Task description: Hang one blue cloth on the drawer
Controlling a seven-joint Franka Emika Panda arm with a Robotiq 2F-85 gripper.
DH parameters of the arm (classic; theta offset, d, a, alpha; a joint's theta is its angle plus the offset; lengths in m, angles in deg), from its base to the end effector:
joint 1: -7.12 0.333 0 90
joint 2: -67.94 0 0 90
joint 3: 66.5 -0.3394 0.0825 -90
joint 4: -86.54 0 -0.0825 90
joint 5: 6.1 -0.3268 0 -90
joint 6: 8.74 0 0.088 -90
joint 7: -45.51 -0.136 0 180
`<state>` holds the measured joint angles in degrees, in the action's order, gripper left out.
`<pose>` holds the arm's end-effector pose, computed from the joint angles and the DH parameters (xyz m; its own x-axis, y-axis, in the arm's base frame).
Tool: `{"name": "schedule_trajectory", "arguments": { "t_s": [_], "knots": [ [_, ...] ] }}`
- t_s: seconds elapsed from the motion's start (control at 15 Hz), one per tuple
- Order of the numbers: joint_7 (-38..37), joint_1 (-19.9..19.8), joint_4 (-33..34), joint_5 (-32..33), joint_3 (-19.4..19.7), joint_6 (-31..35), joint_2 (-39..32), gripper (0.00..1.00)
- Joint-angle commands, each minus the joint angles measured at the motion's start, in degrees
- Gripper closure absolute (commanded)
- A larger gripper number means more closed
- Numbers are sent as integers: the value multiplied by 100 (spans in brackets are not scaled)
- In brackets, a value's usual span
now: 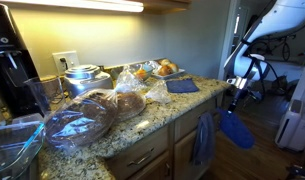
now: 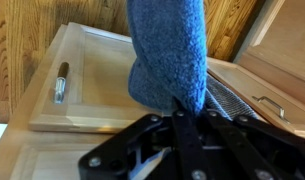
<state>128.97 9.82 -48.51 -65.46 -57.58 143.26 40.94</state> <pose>0.4599 -0.0663 0.1647 0.9135 0.3529 0.2025 0.3990 -0.8745 -0.2758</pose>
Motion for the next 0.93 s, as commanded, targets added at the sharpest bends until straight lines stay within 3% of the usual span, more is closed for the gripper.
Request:
{"name": "schedule_trajectory", "arguments": {
  "t_s": [0.0, 0.73, 0.8, 0.87],
  "knots": [
    [275, -149, -95, -236, -72, -93, 81, 93],
    [356, -164, -101, -387, -56, -134, 63, 93],
    [329, -180, -77, -375, -51, -199, 63, 64],
    [306, -176, -65, -343, -40, -217, 65, 63]
  ]
}}
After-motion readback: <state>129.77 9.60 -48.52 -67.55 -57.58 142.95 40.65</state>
